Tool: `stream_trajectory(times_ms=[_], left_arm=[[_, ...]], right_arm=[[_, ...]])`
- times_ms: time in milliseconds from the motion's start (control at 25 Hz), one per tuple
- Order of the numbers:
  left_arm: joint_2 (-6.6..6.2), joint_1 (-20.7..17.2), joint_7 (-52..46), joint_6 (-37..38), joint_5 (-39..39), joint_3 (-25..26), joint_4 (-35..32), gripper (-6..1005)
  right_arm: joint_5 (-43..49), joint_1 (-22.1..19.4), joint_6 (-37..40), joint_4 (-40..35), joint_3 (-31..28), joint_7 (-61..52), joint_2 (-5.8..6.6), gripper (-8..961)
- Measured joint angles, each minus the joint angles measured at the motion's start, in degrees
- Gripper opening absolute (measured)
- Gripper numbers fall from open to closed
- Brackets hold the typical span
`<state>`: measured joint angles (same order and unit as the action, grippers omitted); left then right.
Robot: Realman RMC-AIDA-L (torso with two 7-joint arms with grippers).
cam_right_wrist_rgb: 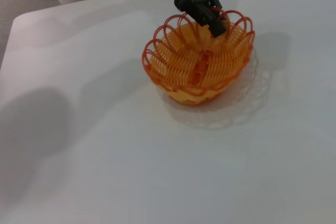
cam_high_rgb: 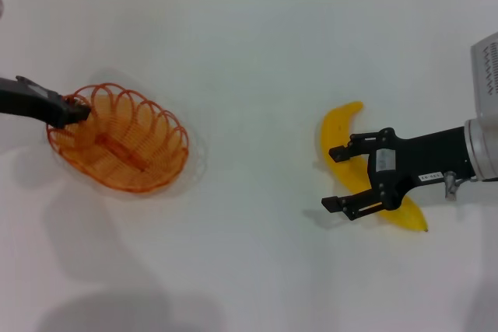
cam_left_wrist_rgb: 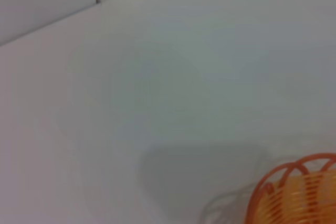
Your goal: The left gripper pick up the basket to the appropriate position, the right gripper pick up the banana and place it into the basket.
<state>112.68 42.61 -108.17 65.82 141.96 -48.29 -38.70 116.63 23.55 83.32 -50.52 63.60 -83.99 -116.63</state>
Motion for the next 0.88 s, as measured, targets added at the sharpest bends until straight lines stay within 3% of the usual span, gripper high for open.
stream_trajectory(times_ms=[400, 760, 880], left_arm=[[0.51, -0.7, 0.1, 6.9, -8.2, 0.0, -2.7, 93], [3.75, -3.4, -0.3, 0.4, -16.0, 0.4, -1.6, 75], [3.96, -4.1, -0.1, -2.9, -19.8, 0.1, 1.1, 73]], right_arm=[[0.0, 0.0, 0.0, 0.0, 0.0, -0.1, 0.00, 894], [0.0, 0.3, 0.0, -0.3, 0.0, -0.2, 0.00, 894], [0.0, 0.6, 0.0, -0.3, 0.0, -0.3, 0.00, 894]])
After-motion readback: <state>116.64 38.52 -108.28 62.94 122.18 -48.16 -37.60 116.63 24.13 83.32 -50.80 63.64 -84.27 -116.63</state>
